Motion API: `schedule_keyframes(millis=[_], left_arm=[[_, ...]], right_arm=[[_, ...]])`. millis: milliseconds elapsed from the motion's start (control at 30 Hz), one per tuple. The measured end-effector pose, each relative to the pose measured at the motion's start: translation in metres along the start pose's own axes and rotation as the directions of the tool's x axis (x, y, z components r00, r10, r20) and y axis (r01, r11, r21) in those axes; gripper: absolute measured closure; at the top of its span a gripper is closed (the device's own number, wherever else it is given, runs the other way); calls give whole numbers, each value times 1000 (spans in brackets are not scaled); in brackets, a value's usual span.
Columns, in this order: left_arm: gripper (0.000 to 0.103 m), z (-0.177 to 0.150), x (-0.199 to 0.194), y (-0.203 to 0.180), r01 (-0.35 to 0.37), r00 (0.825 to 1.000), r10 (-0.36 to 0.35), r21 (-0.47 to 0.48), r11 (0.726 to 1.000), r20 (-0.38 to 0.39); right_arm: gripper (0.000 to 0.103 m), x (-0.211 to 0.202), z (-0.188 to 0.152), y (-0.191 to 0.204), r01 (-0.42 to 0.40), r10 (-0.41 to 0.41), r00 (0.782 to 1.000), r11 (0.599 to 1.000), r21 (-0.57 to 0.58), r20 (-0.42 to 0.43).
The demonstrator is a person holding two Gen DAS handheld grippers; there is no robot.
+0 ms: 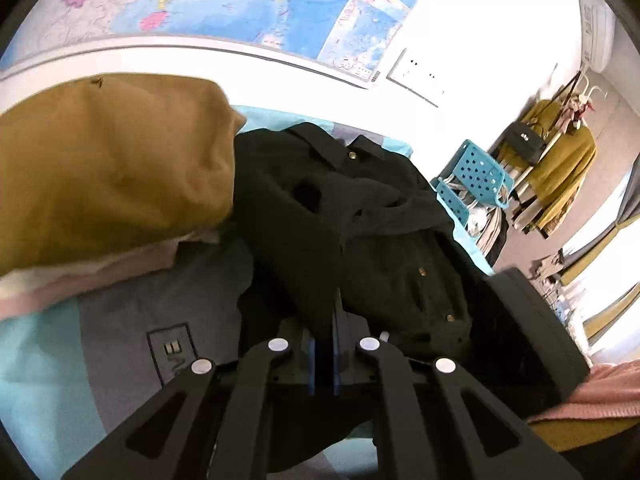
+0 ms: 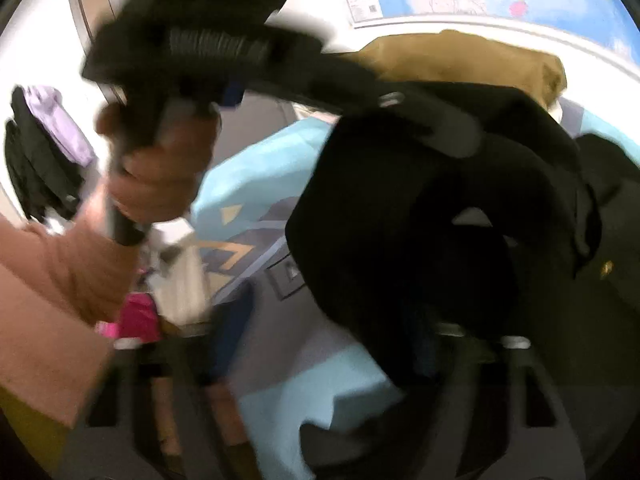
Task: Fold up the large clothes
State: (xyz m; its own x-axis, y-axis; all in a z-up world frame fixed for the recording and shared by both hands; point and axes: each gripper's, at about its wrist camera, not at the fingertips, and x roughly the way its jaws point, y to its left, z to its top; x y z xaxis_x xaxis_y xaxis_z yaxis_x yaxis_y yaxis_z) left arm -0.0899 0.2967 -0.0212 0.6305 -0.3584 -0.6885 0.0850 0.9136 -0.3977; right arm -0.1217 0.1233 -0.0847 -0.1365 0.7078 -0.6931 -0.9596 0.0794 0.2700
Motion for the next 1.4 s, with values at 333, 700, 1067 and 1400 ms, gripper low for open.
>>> schedule_keyframes(millis=[333, 700, 1067, 1400], left_arm=[[40, 46, -48, -16, 93, 974, -95, 19, 995, 204], [48, 33, 64, -30, -126, 992, 128, 108, 986, -14], [48, 47, 123, -35, -265, 961, 275, 199, 943, -24], [53, 59, 134, -34, -258, 963, 267, 150, 954, -37]], right_arm=[[96, -176, 58, -42, 25, -33, 976, 999, 40, 213], [44, -206, -28, -186, 421, -380, 905, 868, 263, -193], [20, -238, -121, -181, 370, -387, 922, 858, 355, -28], [97, -228, -123, -197, 248, -297, 953, 876, 414, 58]])
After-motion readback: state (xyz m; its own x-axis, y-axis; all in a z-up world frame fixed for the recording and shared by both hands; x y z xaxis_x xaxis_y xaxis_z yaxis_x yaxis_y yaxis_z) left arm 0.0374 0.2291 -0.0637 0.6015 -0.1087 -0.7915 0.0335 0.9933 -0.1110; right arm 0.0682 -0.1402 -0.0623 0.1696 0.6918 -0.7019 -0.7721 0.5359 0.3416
